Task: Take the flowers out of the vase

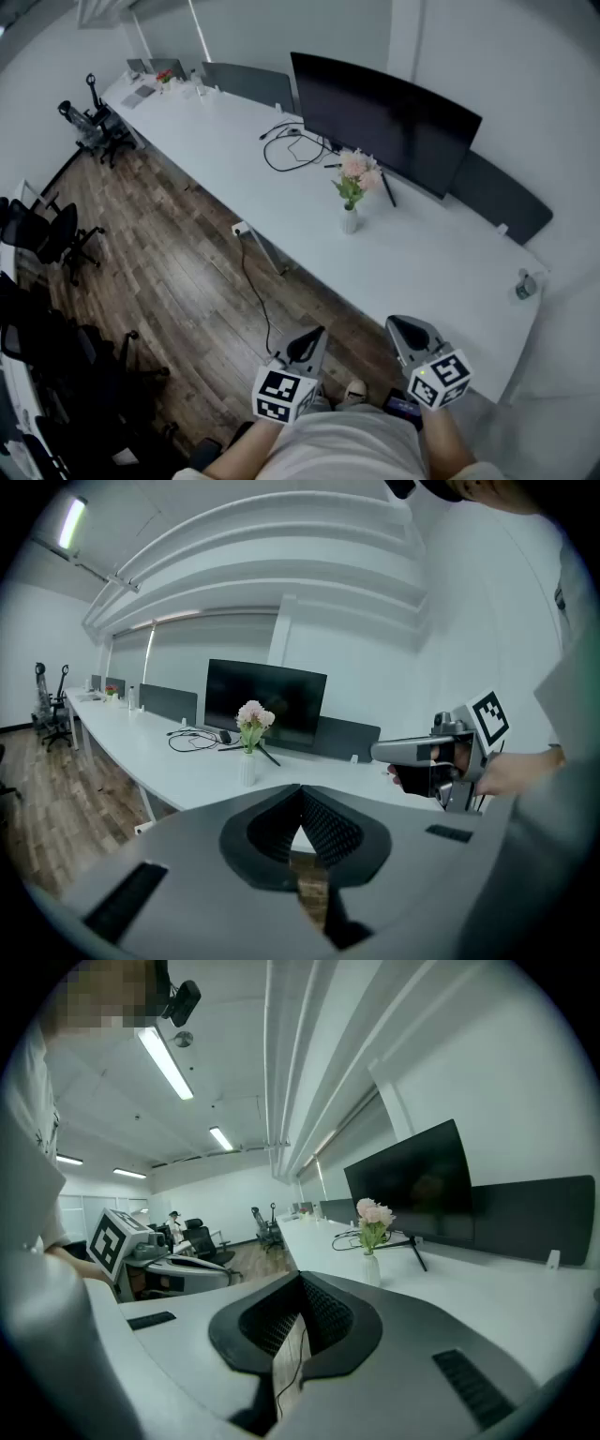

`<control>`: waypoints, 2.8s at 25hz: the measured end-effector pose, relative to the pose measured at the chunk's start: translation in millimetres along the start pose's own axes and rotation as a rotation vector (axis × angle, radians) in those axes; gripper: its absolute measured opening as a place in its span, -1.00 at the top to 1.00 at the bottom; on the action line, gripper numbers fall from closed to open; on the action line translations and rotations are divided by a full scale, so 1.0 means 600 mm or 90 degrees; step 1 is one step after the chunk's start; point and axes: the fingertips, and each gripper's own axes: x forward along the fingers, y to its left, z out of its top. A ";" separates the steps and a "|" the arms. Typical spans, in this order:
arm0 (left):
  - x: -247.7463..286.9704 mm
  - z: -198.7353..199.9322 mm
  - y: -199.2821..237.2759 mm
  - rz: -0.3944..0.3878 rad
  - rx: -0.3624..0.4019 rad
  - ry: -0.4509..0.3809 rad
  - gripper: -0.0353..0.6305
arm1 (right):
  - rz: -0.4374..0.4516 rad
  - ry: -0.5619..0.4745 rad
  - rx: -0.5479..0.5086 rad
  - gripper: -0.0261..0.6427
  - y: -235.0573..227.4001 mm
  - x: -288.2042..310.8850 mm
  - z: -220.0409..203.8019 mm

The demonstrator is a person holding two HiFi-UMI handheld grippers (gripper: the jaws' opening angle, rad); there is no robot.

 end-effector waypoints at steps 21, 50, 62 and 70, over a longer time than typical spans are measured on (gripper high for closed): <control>-0.005 0.009 0.071 -0.048 -0.003 -0.015 0.88 | -0.060 -0.045 0.006 0.82 -0.001 0.045 0.026; 0.250 0.137 0.210 0.041 -0.013 -0.014 0.88 | 0.007 -0.022 0.054 0.82 -0.291 0.290 0.078; 0.317 0.148 0.247 -0.027 0.005 0.024 0.88 | -0.057 0.000 0.062 0.82 -0.329 0.311 0.086; 0.368 0.148 0.269 -0.062 0.023 0.050 0.88 | -0.070 0.027 0.061 0.82 -0.345 0.333 0.078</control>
